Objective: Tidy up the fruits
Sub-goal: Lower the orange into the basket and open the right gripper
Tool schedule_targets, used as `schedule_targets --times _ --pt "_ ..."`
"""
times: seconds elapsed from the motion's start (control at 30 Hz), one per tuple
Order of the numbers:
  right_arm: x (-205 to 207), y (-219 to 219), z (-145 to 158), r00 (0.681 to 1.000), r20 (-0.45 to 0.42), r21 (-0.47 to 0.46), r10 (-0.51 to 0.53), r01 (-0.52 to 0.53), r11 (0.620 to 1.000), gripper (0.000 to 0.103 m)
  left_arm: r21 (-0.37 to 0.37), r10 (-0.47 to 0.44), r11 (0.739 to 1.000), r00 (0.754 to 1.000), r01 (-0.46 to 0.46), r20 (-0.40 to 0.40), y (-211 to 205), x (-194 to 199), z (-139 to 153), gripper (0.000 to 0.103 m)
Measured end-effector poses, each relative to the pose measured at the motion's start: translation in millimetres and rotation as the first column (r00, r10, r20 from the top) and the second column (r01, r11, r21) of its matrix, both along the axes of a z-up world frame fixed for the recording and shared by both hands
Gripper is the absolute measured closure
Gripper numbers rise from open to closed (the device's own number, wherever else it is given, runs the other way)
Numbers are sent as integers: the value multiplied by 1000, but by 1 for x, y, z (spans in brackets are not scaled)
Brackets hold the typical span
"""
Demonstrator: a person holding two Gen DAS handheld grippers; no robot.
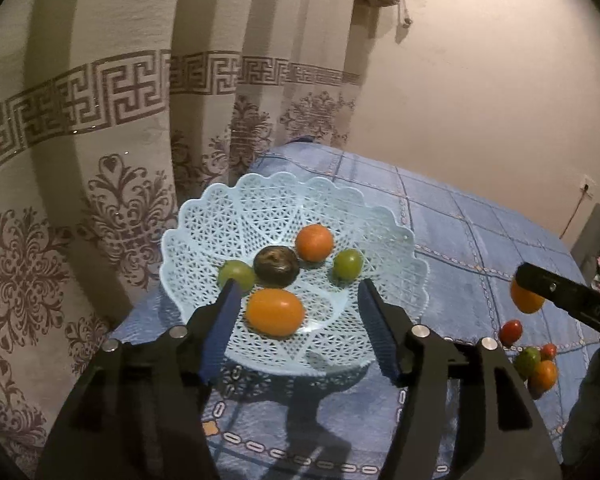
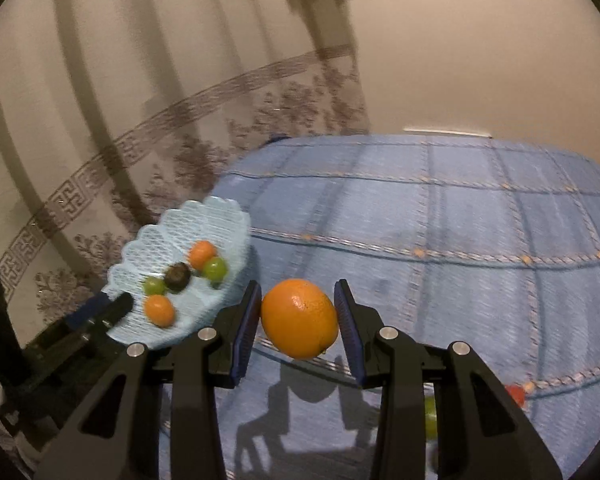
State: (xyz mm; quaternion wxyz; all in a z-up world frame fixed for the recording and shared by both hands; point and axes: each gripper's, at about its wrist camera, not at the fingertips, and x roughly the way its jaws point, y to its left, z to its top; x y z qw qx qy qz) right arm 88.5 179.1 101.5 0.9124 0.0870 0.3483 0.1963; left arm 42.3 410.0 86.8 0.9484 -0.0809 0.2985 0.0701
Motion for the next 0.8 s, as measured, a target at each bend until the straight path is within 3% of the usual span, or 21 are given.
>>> schedule_targets --times 0.27,0.47,0.6,0.8 --pt "11 59 13 995 2 19 102 -102 995 65 -26 26 999 1000 -26 17 11 -6 6 31" --pt "27 90 2 984 -68 49 165 -162 986 65 -38 33 999 999 -32 24 16 -8 9 29" --pt "41 97 -11 973 -148 84 175 -164 983 64 -44 42 998 999 -41 23 18 -7 10 23" --pt "42 88 -12 980 -147 109 136 -120 987 56 -47 39 998 999 -38 17 18 -6 9 22"
